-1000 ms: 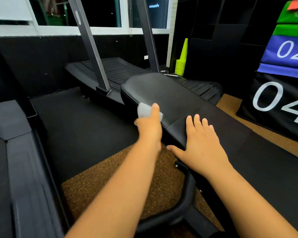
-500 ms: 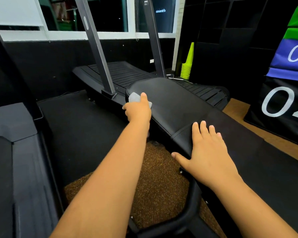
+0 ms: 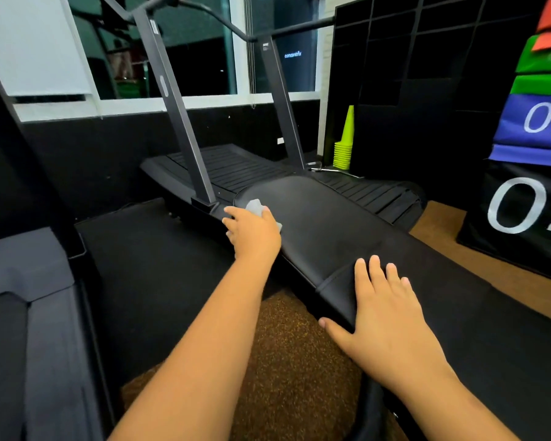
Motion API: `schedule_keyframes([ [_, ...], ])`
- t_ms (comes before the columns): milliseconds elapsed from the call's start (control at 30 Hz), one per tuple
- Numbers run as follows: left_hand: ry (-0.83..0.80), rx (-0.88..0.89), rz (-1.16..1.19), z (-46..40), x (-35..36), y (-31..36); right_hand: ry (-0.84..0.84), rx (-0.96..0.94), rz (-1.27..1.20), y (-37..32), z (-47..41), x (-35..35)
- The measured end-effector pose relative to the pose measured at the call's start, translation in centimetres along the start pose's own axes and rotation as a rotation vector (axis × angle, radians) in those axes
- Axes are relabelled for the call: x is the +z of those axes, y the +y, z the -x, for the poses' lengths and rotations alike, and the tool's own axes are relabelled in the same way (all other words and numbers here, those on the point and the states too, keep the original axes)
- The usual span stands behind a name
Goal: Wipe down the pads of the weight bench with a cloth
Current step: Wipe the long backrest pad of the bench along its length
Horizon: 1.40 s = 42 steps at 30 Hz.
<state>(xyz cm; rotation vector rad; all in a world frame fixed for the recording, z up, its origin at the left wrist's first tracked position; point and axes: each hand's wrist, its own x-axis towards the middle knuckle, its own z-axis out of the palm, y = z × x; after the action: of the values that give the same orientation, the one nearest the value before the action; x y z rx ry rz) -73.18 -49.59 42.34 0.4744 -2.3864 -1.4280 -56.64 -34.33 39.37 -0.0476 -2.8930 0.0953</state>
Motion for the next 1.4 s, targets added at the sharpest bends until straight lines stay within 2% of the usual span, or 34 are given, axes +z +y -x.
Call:
schedule_keyframes([
  [100, 0.003, 0.093, -0.244, -3.0, -0.8, 1.3, -0.007, 0.008, -0.02, -0.1, 0.0, -0.2],
  [233, -0.131, 0.247, -0.481, -5.7, -1.6, 2.4, -0.022, 0.013, -0.033, -0.2, -0.1, -0.4],
  [300, -0.145, 0.373, -0.594, -5.0, -1.4, 3.0, -0.025, 0.016, -0.035, -0.1, -0.1, -0.5],
  [367, -0.173, 0.527, -0.622, -2.2, -0.9, 3.5, -0.03, 0.015, -0.047, -0.1, 0.0, -0.6],
  [467, -0.315, 0.643, -0.516, 2.8, 0.3, 3.4, -0.048, -0.005, -0.128, 0.0, 0.2, -0.7],
  [500, -0.378, 0.628, -0.479, 4.1, 0.7, 3.4, -0.05, -0.01, -0.195, 0.1, 0.3, -0.9],
  [567, -0.493, 0.491, -0.296, 6.5, 0.6, 3.8, -0.033, 0.007, -0.409, 0.5, 0.6, -1.6],
  [667, -0.649, 0.193, 0.076, 7.1, -1.0, 4.2, -0.034, 0.088, -0.732, 0.8, 1.0, -2.7],
  [700, -0.671, 0.124, 0.252, 6.7, -1.6, 4.0, -0.028, 0.12, -0.807, 0.9, 1.0, -3.0],
  [767, -0.58, 0.11, 0.545, 5.7, -2.4, 3.3, 0.014, 0.141, -0.835, 0.9, 0.2, -3.4],
  [833, -0.359, 0.259, 0.567, 4.3, -3.3, 2.6, 0.084, 0.052, -0.707, 0.5, -1.4, -3.4],
  [900, -0.103, 0.385, 0.449, 2.8, -4.0, 1.3, 0.163, -0.104, -0.58, -0.5, -3.8, -3.5],
  [967, 0.08, 0.404, 0.329, 1.4, -4.6, 0.0, 0.157, -0.289, -0.481, -1.6, -6.4, -3.4],
  [1033, 0.153, 0.3, 0.193, 0.0, -4.9, -1.5, 0.03, -0.45, -0.352, -2.5, -9.2, -2.6],
  [1133, -0.048, 0.047, 0.227, -0.9, -4.5, -2.9, -0.152, -0.476, -0.245, -2.3, -13.5, -1.7],
  [1200, -0.187, 0.05, 0.29, -1.1, -3.9, -4.2, -0.154, -0.367, -0.232, -1.3, -16.9, -1.7],
  [1300, -0.284, 0.026, 0.47, -1.7, -3.6, -5.0, -0.164, -0.139, -0.201, 0.0, -21.5, -1.6],
  [1400, -0.307, -0.03, 0.559, -2.6, -2.9, -5.2, -0.179, -0.111, -0.135, -2.0, -23.7, -1.1],
])
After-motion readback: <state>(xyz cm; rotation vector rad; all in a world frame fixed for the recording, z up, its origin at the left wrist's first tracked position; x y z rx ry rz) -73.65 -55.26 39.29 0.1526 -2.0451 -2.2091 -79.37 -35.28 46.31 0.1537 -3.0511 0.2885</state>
